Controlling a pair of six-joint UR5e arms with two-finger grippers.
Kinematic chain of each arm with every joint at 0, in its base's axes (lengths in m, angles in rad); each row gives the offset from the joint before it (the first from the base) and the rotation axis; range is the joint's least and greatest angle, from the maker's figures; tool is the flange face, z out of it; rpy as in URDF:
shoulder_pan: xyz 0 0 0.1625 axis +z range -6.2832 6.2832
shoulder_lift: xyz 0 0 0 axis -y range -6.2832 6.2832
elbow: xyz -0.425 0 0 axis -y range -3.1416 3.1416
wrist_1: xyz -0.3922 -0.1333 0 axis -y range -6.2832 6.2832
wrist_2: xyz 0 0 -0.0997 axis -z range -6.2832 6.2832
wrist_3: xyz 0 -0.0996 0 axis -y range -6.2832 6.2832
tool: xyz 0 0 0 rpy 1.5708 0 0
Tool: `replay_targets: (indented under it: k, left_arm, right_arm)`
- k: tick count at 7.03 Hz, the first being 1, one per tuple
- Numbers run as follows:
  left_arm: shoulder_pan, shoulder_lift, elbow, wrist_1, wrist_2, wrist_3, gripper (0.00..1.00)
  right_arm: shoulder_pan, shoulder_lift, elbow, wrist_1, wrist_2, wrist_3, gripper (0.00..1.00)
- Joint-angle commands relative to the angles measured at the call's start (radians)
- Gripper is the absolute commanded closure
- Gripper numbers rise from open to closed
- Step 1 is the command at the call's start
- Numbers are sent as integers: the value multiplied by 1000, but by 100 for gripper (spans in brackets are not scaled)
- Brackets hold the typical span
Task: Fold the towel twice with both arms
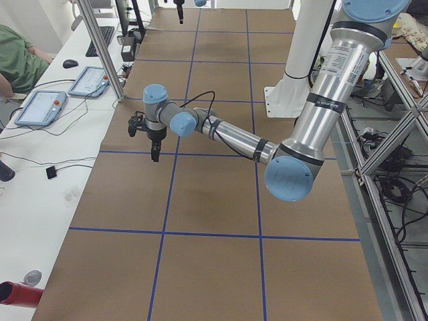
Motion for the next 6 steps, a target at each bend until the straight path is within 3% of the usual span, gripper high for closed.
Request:
replay_targets:
  k: [1, 3, 5, 6]
  left_arm:
    - [-78, 77, -45, -6, -4, 116, 0]
    - [-119, 152, -24, -61, 0, 164, 0]
    - [-130, 208, -2, -78, 5, 185, 0]
    - [-177, 211, -5, -22, -50, 340, 0]
  right_arm:
    - [99, -97, 39, 21, 58, -22, 0]
    - [119, -178, 36, 134, -3, -22, 0]
    - [128, -227, 54, 150, -30, -21, 0]
    - [133, -259, 92, 127, -28, -22, 0]
